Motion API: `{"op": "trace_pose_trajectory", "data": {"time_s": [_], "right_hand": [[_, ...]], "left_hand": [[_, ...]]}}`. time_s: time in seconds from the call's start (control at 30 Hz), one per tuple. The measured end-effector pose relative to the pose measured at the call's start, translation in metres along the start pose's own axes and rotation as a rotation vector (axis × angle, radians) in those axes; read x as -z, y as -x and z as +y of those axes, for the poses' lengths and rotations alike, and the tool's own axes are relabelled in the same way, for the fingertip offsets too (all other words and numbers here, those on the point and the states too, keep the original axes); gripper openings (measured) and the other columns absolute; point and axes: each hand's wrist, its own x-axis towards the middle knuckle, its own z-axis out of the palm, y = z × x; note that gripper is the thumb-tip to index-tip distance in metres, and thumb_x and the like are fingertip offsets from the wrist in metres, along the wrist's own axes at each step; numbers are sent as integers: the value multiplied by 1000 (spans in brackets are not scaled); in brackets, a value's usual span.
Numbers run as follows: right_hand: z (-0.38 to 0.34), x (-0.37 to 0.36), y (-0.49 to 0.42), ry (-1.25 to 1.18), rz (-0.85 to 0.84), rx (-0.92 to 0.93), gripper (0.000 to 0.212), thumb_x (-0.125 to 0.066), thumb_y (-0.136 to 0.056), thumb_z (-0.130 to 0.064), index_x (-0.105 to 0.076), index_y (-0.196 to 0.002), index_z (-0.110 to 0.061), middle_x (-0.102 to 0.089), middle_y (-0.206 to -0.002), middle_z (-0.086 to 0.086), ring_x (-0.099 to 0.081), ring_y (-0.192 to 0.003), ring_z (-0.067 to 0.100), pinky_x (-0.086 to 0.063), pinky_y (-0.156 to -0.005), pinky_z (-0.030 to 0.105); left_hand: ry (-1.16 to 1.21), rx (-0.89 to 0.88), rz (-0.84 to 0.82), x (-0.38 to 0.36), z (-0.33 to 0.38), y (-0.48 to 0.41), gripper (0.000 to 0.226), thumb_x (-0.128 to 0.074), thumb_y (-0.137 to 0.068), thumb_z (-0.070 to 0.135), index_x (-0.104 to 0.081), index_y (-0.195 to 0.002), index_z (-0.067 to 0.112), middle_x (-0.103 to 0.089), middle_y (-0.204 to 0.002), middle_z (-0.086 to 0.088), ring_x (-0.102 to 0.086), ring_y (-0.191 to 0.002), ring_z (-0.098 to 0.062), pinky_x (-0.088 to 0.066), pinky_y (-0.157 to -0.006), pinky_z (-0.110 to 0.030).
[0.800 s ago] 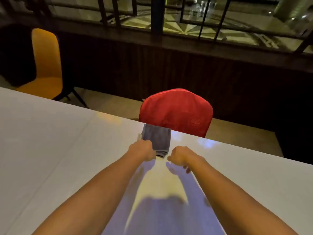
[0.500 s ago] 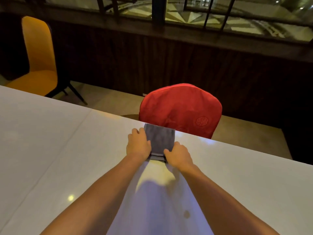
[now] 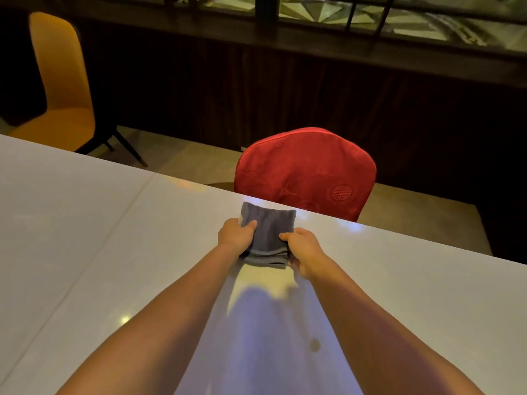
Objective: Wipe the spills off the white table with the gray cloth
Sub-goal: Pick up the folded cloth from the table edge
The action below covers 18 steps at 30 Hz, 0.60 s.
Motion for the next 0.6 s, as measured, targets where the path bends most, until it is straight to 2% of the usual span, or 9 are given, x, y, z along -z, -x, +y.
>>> {"op": "trace_pose_trajectory", "data": {"time_s": [0.03, 0.1, 0.17, 0.23, 0.33, 0.47, 0.6], "right_hand": [[-2, 4, 8, -12, -8, 9, 9, -54, -94, -5, -61, -100, -7, -70, -99, 18, -68, -89, 33, -61, -76, 48], [-7, 11, 23, -28, -22, 35, 11, -52, -95, -4, -61, -100, -9, -69, -96, 13, -65, -83, 27, -58, -66, 40], [-10, 20, 44, -46, -36, 63, 12, -52, -96, -3, -61, -104, -8, -68, -95, 12, -64, -81, 25, -55, -63, 36], [-10, 28, 66, -40, -29, 100, 12, -53, -96, -3, -61, -105, -8, -68, -94, 12, -64, -80, 25, -56, -65, 37], [-5, 40, 111, -37, -15, 160, 9, -53, -97, -3, -60, -99, -8, -67, -90, 10, -64, -77, 24, -58, -63, 38], [20, 64, 181, -13, -11, 205, 6, -53, -97, -3, -58, -97, -7, -66, -89, 9, -65, -77, 24, -59, -63, 40], [59, 90, 241, 44, 3, 230, 5, -53, -98, -6, -58, -99, -7, -65, -97, 13, -66, -85, 30, -60, -66, 43]], "left_hand": [[47, -25, -15, 3, 0, 6, 35, -60, -96, 33, -62, -114, 3, -67, -117, -19, -62, -107, -38, -52, -96, -45], [100, -87, -31, 9, 0, 20, 26, -55, -99, 31, -60, -106, 6, -67, -112, -19, -63, -102, -36, -53, -92, -47], [123, -157, -31, 15, 1, 41, 19, -54, -100, 30, -55, -92, 12, -66, -102, -18, -62, -93, -33, -53, -79, -40], [155, -215, -20, 20, 3, 64, 21, -54, -100, 27, -51, -83, 15, -63, -90, -13, -61, -87, -32, -48, -70, -37], [182, -275, -21, 27, 5, 113, 16, -55, -100, 25, -53, -89, 13, -62, -90, -11, -61, -86, -30, -50, -71, -38], [210, -281, -60, 29, -9, 186, 13, -53, -101, 27, -55, -99, 14, -63, -92, -10, -61, -73, -24, -48, -46, -29], [178, -289, -90, 26, -37, 257, 18, -52, -101, 29, -56, -105, 12, -64, -95, -13, -60, -71, -26, -47, -43, -29]]}}
